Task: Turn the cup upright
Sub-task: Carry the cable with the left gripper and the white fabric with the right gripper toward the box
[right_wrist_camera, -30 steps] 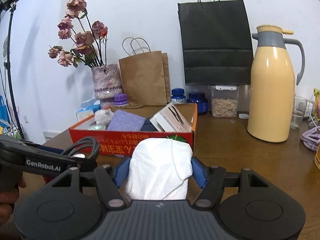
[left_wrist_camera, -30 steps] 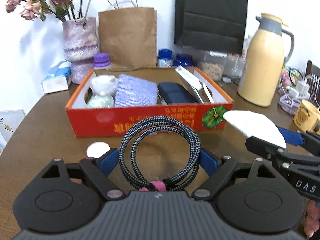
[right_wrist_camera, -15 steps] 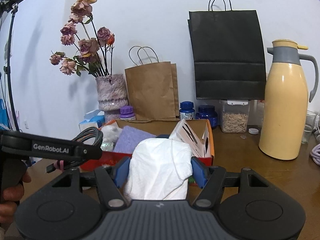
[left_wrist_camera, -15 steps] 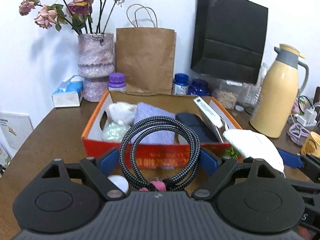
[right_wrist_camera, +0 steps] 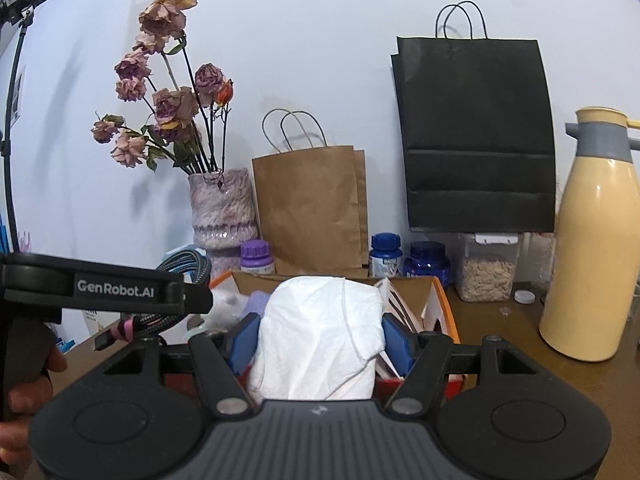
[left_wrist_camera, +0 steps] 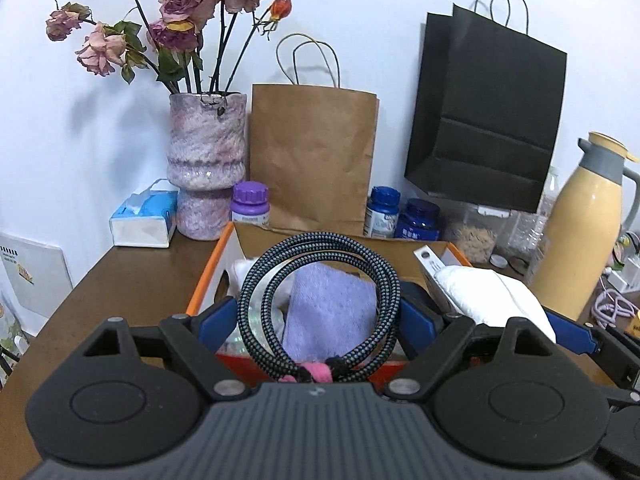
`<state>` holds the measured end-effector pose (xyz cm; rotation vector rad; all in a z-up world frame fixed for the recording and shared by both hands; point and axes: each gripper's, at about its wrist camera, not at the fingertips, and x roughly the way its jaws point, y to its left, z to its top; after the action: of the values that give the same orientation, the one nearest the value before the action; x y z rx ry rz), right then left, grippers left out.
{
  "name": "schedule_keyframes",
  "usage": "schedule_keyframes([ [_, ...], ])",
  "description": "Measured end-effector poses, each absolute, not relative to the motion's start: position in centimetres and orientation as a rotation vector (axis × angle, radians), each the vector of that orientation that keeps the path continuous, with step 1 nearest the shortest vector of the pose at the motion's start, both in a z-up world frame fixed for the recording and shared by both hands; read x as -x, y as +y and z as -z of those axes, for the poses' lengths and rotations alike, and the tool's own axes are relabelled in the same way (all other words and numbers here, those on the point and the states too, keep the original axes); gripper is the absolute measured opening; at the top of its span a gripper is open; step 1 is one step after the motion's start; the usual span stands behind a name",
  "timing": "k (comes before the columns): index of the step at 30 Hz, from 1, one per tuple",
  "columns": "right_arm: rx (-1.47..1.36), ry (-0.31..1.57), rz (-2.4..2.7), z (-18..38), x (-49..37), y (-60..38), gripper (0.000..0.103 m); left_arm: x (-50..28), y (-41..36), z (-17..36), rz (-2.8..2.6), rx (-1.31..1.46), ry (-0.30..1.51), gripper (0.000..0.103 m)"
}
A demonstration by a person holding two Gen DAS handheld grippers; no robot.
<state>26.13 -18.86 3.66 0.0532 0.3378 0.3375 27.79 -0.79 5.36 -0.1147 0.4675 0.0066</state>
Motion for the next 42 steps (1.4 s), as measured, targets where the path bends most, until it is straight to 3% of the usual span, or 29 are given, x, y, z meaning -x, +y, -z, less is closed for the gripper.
schedule_keyframes([
  [42,0.003,0.367,-0.327,-2.4,-37.8,-13.1,0.064,-38.3,1.9,-3.8,-0.069,0.112,0.480,0.087],
])
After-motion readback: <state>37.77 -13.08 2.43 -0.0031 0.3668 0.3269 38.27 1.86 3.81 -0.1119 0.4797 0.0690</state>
